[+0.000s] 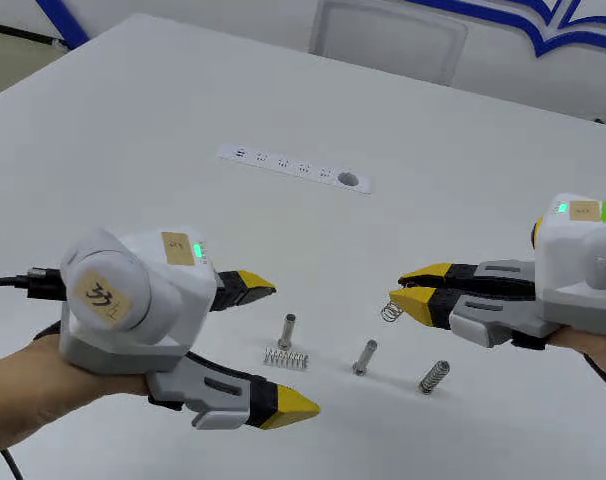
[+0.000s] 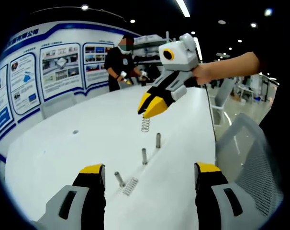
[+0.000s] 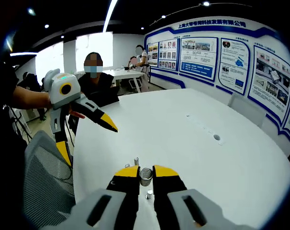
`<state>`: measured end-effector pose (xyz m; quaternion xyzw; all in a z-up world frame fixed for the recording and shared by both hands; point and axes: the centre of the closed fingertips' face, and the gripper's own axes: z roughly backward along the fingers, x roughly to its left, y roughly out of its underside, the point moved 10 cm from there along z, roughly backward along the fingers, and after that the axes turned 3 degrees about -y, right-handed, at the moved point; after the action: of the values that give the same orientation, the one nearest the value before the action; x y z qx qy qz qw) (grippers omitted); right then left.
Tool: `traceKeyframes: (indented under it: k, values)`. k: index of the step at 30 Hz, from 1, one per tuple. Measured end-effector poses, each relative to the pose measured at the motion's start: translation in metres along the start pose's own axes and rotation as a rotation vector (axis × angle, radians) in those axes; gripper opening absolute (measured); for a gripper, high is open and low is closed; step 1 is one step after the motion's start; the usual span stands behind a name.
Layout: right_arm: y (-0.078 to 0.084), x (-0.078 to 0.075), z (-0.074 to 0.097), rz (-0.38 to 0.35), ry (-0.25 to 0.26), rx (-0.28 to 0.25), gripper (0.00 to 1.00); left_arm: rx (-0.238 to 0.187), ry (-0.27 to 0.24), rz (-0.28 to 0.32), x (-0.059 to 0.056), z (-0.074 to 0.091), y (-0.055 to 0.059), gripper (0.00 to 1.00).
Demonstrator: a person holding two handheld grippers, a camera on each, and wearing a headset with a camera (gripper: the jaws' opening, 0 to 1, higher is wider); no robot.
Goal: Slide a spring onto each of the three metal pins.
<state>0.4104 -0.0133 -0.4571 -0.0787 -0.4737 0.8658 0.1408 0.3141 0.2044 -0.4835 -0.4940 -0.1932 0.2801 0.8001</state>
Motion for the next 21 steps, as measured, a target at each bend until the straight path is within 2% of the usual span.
traceKeyframes:
  k: [2, 5, 11, 15, 21]
  values:
    - [0.005, -0.002, -0.006, -0.022, 0.001, 0.009, 0.11, 0.001, -0.013, -0.004, 0.002, 0.002, 0.000, 0.87]
    - [0.010, -0.004, -0.015, -0.037, 0.001, 0.025, 0.11, -0.005, -0.034, 0.012, 0.005, 0.003, 0.000, 0.92]
    - [0.017, -0.006, -0.023, -0.042, 0.003, 0.068, 0.11, 0.008, -0.047, 0.023, 0.008, 0.002, 0.003, 0.95]
    - [0.023, -0.009, -0.026, -0.040, 0.011, 0.096, 0.11, -0.007, -0.048, 0.047, 0.009, 0.003, 0.004, 0.98]
    - [0.029, -0.012, -0.030, -0.064, 0.013, 0.107, 0.11, 0.005, -0.047, 0.052, 0.010, 0.003, 0.008, 1.00]
